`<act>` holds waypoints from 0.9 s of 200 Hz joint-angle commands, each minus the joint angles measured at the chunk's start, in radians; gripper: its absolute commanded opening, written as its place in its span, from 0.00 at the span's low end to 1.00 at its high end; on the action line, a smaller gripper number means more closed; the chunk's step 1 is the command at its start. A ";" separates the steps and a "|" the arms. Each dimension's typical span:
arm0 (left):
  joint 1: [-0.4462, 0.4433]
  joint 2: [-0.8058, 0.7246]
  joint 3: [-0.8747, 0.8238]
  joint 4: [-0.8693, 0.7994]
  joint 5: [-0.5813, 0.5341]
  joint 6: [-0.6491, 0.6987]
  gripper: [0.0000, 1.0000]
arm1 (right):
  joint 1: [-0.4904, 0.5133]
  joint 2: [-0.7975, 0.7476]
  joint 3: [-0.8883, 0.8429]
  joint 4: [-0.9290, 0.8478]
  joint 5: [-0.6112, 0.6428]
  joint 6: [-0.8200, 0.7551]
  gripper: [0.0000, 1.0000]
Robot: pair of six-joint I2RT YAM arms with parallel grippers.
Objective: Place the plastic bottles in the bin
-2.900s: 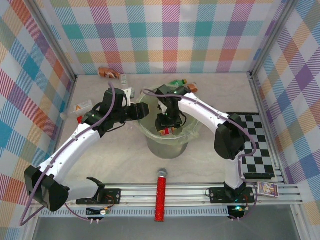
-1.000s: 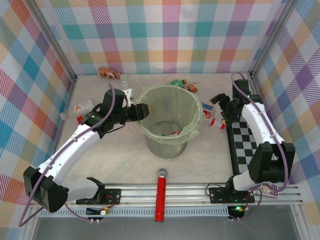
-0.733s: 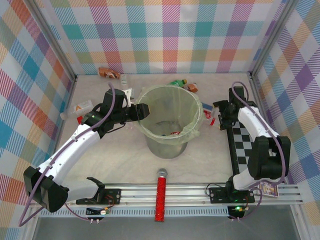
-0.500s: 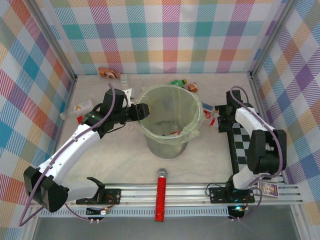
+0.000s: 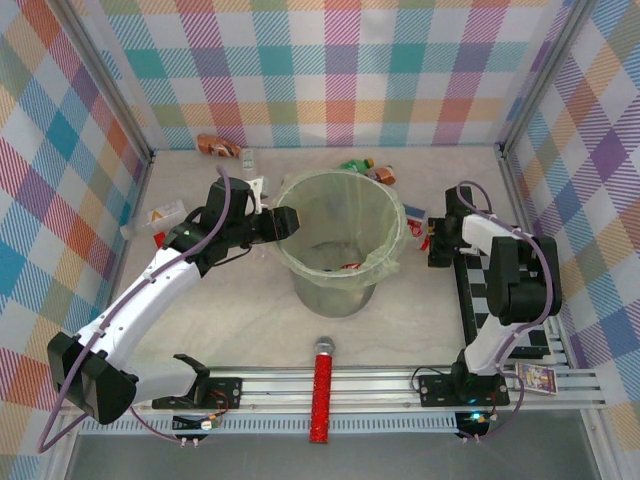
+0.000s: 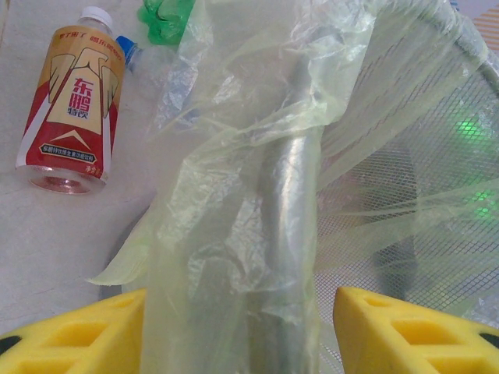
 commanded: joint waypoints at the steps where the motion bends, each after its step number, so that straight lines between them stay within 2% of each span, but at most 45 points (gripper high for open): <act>1: -0.009 0.022 -0.016 -0.063 -0.038 0.012 0.59 | 0.002 0.043 -0.032 0.053 -0.023 0.076 0.77; 111: -0.009 0.010 -0.006 -0.083 -0.047 0.023 0.59 | 0.005 -0.035 -0.026 0.026 -0.017 0.030 0.51; 141: -0.009 0.006 0.002 -0.097 -0.051 0.030 0.59 | 0.004 -0.120 -0.014 -0.023 0.008 0.000 0.50; 180: -0.009 0.003 0.001 -0.096 -0.052 0.031 0.59 | 0.000 -0.252 -0.008 -0.062 0.045 -0.026 0.43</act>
